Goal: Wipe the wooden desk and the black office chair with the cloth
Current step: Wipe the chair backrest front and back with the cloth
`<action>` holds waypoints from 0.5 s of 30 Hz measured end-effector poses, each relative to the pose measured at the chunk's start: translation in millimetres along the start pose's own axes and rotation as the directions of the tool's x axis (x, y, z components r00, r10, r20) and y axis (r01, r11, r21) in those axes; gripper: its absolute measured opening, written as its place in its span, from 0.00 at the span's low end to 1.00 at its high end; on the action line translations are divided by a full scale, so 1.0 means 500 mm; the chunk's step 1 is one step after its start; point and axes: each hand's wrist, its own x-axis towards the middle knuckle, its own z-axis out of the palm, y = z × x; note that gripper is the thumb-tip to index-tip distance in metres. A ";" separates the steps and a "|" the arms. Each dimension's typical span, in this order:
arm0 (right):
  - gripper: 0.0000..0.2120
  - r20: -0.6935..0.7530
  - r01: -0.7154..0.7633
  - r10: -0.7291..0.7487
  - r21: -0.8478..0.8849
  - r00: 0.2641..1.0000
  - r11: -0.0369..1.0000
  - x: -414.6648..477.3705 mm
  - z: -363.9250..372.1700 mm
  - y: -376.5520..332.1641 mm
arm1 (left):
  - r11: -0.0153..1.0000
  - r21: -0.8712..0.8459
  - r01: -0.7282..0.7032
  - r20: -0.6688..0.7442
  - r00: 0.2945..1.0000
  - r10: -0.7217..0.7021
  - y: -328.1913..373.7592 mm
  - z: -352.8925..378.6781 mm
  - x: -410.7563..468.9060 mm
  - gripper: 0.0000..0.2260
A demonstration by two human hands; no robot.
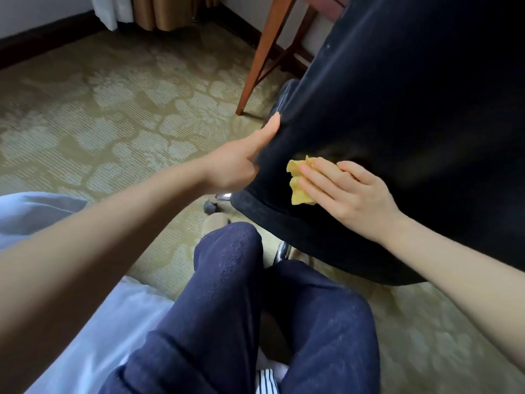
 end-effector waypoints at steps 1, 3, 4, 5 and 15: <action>0.16 0.030 0.008 -0.007 -0.016 1.000 1.000 0.005 0.017 -0.015 | 1.000 0.029 -0.006 0.013 1.000 0.006 -0.003 -0.002 0.004 0.39; 0.19 0.125 0.027 -0.020 -0.054 0.992 0.998 0.013 0.042 -0.047 | 0.998 0.068 -0.017 0.021 1.000 0.016 -0.009 0.002 0.008 0.42; 0.20 0.171 0.033 -0.022 -0.064 0.985 0.997 0.018 0.055 -0.062 | 0.997 0.072 -0.022 0.016 1.000 0.020 -0.011 0.004 0.010 0.42; 0.21 0.199 0.035 -0.019 -0.080 0.980 0.996 0.025 0.073 -0.076 | 0.998 0.064 -0.020 0.011 1.000 0.019 -0.014 0.001 0.014 0.43; 0.23 0.535 0.146 -0.024 -0.186 0.844 0.972 0.212 0.217 -0.182 | 0.999 -0.002 0.044 0.093 0.995 -0.044 -0.026 -0.116 0.082 0.46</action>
